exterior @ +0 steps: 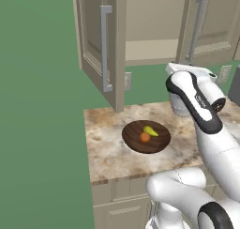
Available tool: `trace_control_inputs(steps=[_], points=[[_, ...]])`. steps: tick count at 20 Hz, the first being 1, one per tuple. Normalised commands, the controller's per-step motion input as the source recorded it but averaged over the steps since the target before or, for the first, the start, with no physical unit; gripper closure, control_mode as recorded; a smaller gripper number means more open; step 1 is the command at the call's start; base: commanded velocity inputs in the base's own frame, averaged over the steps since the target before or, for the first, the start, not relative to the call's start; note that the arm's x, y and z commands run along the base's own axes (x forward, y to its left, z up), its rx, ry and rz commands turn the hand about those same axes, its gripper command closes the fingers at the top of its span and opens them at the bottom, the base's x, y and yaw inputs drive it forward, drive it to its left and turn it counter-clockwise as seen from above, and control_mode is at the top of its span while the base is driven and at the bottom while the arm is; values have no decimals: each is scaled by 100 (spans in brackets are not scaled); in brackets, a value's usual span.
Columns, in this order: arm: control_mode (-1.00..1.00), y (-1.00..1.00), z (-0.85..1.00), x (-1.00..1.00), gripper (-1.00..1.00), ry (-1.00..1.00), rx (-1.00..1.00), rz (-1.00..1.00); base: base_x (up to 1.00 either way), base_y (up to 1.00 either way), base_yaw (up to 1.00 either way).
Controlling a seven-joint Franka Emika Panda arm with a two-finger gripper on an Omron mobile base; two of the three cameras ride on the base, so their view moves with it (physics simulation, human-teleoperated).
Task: Open the cabinet. Pick the tangerine and pear from the cabinet and place them into the bowl. Then close the cabinet.
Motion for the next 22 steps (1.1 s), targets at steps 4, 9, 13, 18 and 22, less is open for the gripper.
trace_control_inputs(steps=[4, 9, 13, 18, 22], points=[[-100, 24, -10, 100, -100, 32, 0, -9, 0, 0, 0], [-100, 11, -13, 100, -100, 25, 0, -3, 0, 0, 0], [-100, 5, -8, 100, -100, 35, 0, -2, 0, 0, 0], [-100, -1, 42, 15, -100, 19, 2, -27, 0, 0, 0], [-100, 0, 26, -100, -100, 40, 0, -17, 0, 0, 0]])
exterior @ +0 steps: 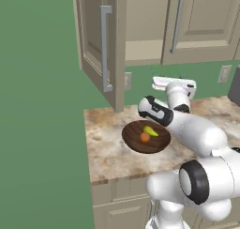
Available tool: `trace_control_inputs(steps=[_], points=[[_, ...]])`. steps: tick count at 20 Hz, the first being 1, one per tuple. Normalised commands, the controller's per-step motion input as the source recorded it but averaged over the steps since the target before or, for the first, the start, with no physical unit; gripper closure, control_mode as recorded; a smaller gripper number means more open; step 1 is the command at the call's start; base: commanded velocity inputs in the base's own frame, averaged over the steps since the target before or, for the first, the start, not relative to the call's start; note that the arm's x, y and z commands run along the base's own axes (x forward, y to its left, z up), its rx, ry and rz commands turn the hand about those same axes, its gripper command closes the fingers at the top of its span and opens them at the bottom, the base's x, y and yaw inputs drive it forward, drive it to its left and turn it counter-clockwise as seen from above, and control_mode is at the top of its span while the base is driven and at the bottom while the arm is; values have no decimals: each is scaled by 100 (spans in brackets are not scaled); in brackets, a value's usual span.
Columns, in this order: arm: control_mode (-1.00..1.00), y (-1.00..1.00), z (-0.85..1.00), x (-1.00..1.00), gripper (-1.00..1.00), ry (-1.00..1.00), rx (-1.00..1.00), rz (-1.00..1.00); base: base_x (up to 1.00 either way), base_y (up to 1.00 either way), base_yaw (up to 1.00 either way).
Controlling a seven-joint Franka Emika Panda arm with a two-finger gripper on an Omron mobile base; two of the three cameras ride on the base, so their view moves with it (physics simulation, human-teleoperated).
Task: Open the cabinet. Pick the tangerine and pear from the cabinet and place them into the bowl. Then close the cabinet.
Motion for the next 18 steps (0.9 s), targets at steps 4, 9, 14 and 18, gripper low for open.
trace_control_inputs(steps=[4, 9, 14, 18], points=[[-100, 4, 100, -100, -100, 51, 0, -2, 0, 0, 0], [-100, 2, 93, -72, -100, 51, 0, 0, 0, 0, 0], [-100, 0, 10, -13, -100, 9, 1, 0, 0, 0, 0], [-100, 12, 57, -81, -100, 21, 0, 17, 0, 0, 0]])
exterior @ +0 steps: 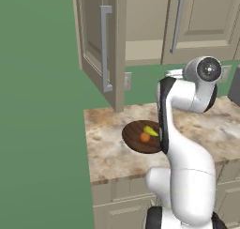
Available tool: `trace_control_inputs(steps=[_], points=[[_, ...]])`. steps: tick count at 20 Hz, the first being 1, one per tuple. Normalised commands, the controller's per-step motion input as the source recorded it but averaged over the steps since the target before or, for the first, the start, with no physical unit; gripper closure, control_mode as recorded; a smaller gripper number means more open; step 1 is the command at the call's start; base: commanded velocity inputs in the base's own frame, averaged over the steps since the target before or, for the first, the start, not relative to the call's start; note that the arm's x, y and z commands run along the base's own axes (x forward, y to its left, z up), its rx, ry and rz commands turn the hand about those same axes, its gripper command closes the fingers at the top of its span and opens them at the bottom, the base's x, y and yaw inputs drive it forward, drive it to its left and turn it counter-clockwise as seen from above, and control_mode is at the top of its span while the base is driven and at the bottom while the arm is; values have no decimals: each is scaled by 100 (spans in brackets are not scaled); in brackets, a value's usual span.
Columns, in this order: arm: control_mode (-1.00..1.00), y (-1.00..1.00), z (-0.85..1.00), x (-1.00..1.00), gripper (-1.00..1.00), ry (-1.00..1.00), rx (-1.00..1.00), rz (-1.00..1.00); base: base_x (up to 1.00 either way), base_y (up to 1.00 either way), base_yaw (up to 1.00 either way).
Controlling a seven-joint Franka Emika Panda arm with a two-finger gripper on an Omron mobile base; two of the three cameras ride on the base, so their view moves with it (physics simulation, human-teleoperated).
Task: Open the cabinet. Pick the tangerine and pear from the cabinet and place them into the bowl. Then close the cabinet.
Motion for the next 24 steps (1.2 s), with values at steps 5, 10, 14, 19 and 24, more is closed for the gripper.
trace_control_inputs(steps=[5, 10, 14, 19, 24], points=[[-100, 31, -30, -100, -100, 4, -4, 32, 0, 0, 0], [-100, 80, -6, -99, -100, -9, -1, 24, 0, 0, 0], [-100, 100, 44, -76, -100, -10, 0, 11, 0, 0, 0], [-100, 91, 58, -82, -100, -8, -4, 2, 0, 0, 0], [-100, 40, 13, -43, -100, -3, 1, 0, 0, 0, 0]])
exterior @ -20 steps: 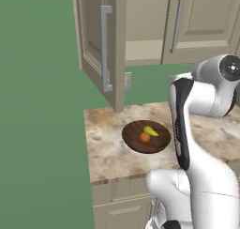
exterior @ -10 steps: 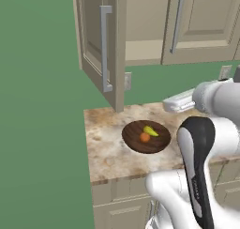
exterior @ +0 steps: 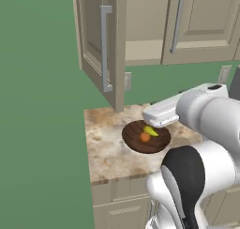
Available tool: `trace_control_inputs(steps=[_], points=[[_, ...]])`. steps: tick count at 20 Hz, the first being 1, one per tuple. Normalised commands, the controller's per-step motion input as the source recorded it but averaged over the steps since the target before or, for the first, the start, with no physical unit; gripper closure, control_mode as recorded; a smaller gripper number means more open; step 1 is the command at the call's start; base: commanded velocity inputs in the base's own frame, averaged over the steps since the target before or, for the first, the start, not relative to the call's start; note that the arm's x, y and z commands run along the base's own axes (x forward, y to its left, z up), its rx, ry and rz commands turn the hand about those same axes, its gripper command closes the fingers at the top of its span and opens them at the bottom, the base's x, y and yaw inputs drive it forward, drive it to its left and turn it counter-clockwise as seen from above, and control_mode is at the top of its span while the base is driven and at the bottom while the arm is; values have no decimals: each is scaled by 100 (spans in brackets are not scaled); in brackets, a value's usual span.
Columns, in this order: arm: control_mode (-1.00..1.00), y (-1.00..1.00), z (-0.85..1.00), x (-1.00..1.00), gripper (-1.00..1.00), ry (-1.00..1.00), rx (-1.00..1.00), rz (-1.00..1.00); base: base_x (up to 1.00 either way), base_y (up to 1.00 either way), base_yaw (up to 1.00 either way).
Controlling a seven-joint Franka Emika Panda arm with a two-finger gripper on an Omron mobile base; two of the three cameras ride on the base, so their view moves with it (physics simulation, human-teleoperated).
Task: Open the cabinet. Pick the tangerine and pear from the cabinet and place them into the bowl. Then close the cabinet.
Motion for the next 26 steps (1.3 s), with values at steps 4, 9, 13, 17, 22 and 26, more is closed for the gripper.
trace_control_inputs(steps=[4, 9, 13, 17, 22, 26], points=[[-100, 12, 0, -13, -100, -5, 8, 6, 0, 0, 0], [-100, 2, 0, -22, -100, -17, 14, 11, 0, 0, 0], [-100, 0, -2, 0, -100, -23, 15, 5, 0, 0, 0], [-100, 2, 0, 0, -100, -13, 2, 0, 0, 0, 0], [-100, 30, 0, 0, -100, -17, 0, 0, 0, 0, 0], [-100, 21, -4, 1, -100, -17, 1, 0, 0, 0, 0]])
